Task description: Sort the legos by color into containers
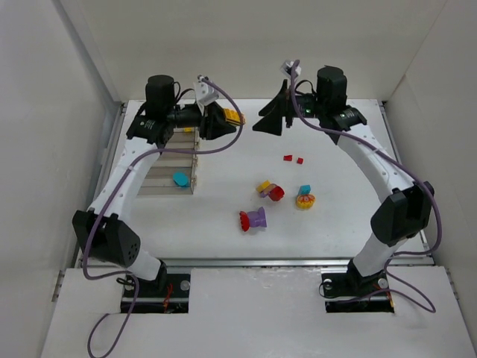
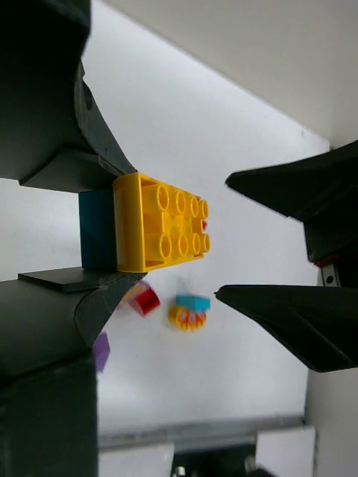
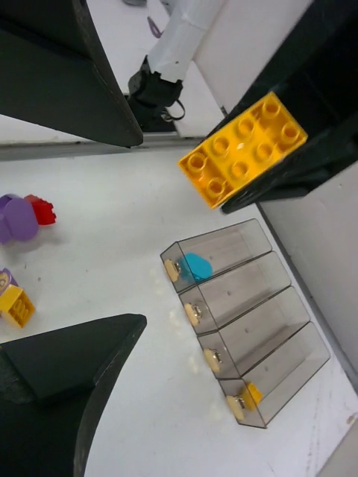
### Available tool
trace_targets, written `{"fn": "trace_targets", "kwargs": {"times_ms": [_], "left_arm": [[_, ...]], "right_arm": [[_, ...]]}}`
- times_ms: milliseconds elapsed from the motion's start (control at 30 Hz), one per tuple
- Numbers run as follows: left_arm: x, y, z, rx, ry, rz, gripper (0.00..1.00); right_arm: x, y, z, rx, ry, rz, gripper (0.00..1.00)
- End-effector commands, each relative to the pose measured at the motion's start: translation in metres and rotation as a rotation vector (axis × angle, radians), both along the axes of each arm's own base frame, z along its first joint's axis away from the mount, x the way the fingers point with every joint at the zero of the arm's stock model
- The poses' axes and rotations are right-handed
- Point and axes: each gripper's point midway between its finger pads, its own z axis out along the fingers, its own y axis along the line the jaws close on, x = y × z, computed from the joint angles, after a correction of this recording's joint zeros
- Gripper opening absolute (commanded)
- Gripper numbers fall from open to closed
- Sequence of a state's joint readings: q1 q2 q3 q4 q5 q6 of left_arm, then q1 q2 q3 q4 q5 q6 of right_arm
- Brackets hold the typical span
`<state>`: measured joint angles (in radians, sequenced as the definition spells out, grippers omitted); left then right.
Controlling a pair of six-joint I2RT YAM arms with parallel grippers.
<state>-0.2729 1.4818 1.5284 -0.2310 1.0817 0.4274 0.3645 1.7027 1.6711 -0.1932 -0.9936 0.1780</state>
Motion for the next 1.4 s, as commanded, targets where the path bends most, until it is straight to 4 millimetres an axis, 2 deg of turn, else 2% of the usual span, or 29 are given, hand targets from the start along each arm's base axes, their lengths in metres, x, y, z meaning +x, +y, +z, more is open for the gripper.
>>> {"fn": "trace_targets", "kwargs": {"times_ms": [0, 33, 100, 133, 200, 233, 333, 467, 500, 567, 600, 667, 833, 933, 1033, 1100, 1200, 1267, 1300, 1367], "left_arm": [[-0.035, -0.012, 0.011, -0.085, 0.211, -0.198, 0.00], [-0.031, -0.015, 0.005, -0.074, 0.228, -0.179, 0.00], [-0.020, -0.013, 0.001, -0.058, 0.234, -0.108, 0.00], [-0.018, -0.013, 0.000, -0.055, 0.232, -0.094, 0.00], [-0.015, -0.013, 0.004, -0.060, 0.235, -0.074, 0.00], [-0.011, -0.013, 0.004, -0.058, 0.234, -0.063, 0.00], [-0.009, -0.014, 0.005, -0.060, 0.241, -0.062, 0.00], [-0.010, -0.017, 0.010, -0.065, 0.231, -0.071, 0.00], [-0.010, -0.017, 0.009, -0.063, 0.218, -0.073, 0.00], [-0.014, -0.020, 0.006, -0.052, 0.224, -0.085, 0.00], [-0.014, -0.019, 0.009, -0.052, 0.214, -0.075, 0.00], [-0.014, -0.019, 0.005, -0.050, 0.222, -0.075, 0.00], [-0.017, -0.020, 0.005, -0.045, 0.211, -0.077, 0.00], [-0.016, -0.020, 0.004, -0.043, 0.210, -0.068, 0.00], [-0.014, -0.019, 0.002, -0.034, 0.207, -0.057, 0.00], [-0.012, -0.019, -0.002, -0.029, 0.214, -0.045, 0.00], [-0.011, -0.017, -0.004, -0.023, 0.231, -0.024, 0.00], [-0.008, -0.015, -0.014, -0.001, 0.250, 0.003, 0.00], [-0.010, -0.014, -0.016, 0.007, 0.252, 0.001, 0.00], [-0.010, -0.010, -0.035, 0.048, 0.280, 0.024, 0.00]], "right_arm": [[-0.018, -0.001, 0.032, 0.030, -0.193, 0.092, 0.98], [-0.019, 0.001, 0.035, 0.036, -0.201, 0.107, 0.93], [-0.018, 0.004, 0.028, 0.039, -0.171, 0.138, 0.89], [-0.018, 0.004, 0.033, 0.043, -0.184, 0.138, 0.89], [-0.013, 0.006, 0.029, 0.040, -0.174, 0.138, 0.89], [-0.015, 0.006, 0.033, 0.045, -0.184, 0.148, 0.89], [-0.015, 0.012, 0.033, 0.049, -0.186, 0.170, 0.89], [-0.013, 0.024, 0.025, 0.042, -0.160, 0.171, 0.88], [-0.016, 0.027, 0.029, 0.046, -0.172, 0.180, 0.83], [-0.010, 0.030, 0.024, 0.045, -0.152, 0.179, 0.79], [-0.016, 0.034, 0.028, 0.051, -0.160, 0.203, 0.79], [-0.014, 0.035, 0.029, 0.053, -0.154, 0.203, 0.77], [-0.017, 0.040, 0.034, 0.060, -0.166, 0.222, 0.61], [-0.017, 0.041, 0.030, 0.060, -0.147, 0.232, 0.43], [-0.021, 0.040, 0.030, 0.064, -0.137, 0.250, 0.14], [-0.023, 0.040, 0.031, 0.066, -0.136, 0.260, 0.00], [-0.025, 0.040, 0.021, 0.062, -0.101, 0.271, 0.00], [-0.025, 0.039, 0.027, 0.064, -0.095, 0.239, 0.00], [-0.016, 0.036, 0.027, 0.059, -0.087, 0.193, 0.00], [-0.005, 0.024, 0.039, 0.075, -0.078, 0.119, 0.00]]}}
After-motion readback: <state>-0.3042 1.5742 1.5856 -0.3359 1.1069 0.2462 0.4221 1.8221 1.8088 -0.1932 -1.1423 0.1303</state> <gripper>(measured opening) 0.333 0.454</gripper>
